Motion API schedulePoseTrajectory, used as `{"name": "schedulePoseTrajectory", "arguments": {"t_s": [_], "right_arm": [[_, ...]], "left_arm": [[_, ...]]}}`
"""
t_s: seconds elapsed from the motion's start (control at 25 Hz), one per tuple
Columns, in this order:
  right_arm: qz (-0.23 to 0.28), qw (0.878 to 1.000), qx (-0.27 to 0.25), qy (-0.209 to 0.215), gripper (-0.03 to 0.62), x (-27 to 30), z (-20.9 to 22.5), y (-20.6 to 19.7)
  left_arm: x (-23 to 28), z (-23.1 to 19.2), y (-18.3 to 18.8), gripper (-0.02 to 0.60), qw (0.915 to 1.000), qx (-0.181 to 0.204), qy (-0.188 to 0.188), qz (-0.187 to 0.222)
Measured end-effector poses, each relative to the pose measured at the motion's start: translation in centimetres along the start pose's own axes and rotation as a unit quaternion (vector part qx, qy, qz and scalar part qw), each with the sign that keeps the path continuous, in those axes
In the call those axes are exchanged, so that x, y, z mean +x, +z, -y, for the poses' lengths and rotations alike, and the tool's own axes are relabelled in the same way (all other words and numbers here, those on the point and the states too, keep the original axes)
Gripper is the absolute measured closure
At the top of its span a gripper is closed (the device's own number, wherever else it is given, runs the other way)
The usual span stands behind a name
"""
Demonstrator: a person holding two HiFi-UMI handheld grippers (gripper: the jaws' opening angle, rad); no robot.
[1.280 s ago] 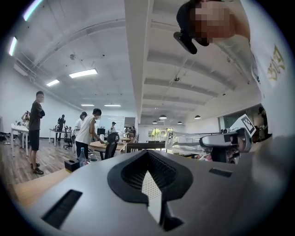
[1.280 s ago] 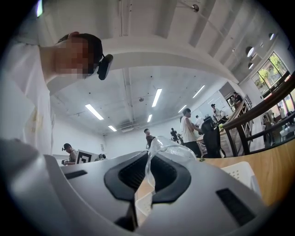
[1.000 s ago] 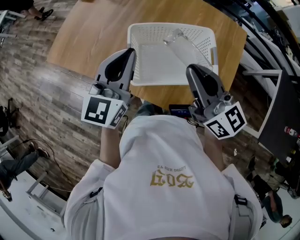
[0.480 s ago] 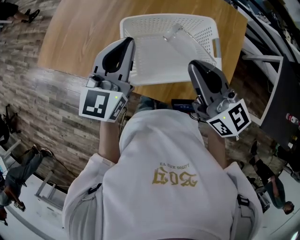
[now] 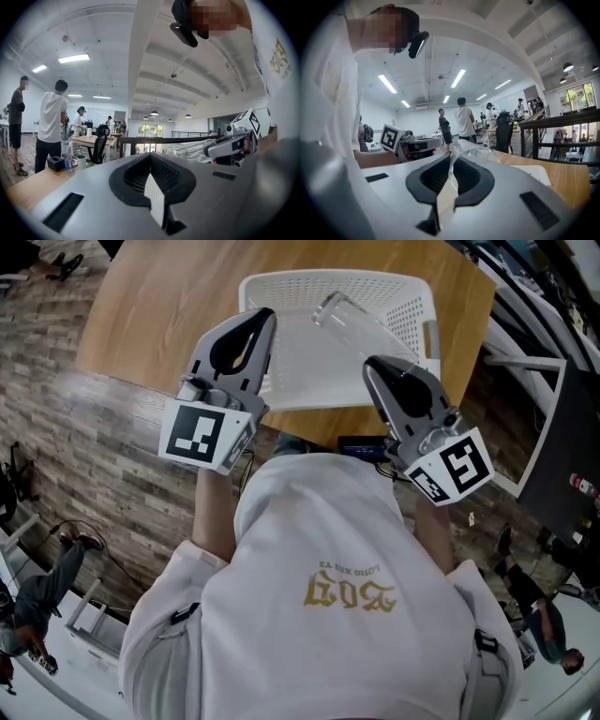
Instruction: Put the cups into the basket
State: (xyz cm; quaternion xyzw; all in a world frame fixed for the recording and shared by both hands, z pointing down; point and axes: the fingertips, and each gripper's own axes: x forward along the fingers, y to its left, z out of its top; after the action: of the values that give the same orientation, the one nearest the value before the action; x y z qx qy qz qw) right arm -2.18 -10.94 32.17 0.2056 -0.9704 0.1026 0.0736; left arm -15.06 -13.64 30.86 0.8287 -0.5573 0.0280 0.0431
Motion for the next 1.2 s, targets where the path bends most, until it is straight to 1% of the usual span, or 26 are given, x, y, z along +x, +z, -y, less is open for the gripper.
{"name": "schedulePoseTrajectory", "arguments": {"t_s": [0.2, 0.4, 0.6, 0.68, 0.8, 0.92, 1.2], "right_arm": [[-0.039, 0.999, -0.020, -0.002, 0.569, 0.6, -0.1, -1.3], [-0.083, 0.995, -0.047, 0.001, 0.569, 1.9, 0.2, -2.7], [-0.101, 0.993, -0.054, 0.003, 0.568, 2.4, 0.2, -3.4], [-0.112, 0.992, -0.057, 0.001, 0.568, 2.4, 0.4, -3.9], [-0.134, 0.988, -0.071, -0.006, 0.568, 2.3, 0.7, -4.7], [-0.154, 0.985, -0.081, -0.014, 0.568, 2.4, 1.3, -5.4], [-0.198, 0.975, -0.101, -0.013, 0.568, 2.5, 1.2, -7.2]], "left_arm": [[0.3, 0.5, -0.6, 0.575, 0.9997, 0.012, -0.007, -0.018], [1.5, 0.8, -1.9, 0.575, 0.9983, 0.017, -0.033, -0.045], [2.4, 1.7, -3.2, 0.575, 0.9950, 0.035, -0.054, -0.077], [2.8, 2.0, -3.7, 0.575, 0.9932, 0.035, -0.060, -0.093], [3.5, 2.7, -4.9, 0.574, 0.9886, 0.049, -0.070, -0.124], [4.1, 3.2, -6.0, 0.575, 0.9820, 0.072, -0.079, -0.156], [4.4, 3.9, -8.4, 0.575, 0.9656, 0.107, -0.098, -0.216]]}}
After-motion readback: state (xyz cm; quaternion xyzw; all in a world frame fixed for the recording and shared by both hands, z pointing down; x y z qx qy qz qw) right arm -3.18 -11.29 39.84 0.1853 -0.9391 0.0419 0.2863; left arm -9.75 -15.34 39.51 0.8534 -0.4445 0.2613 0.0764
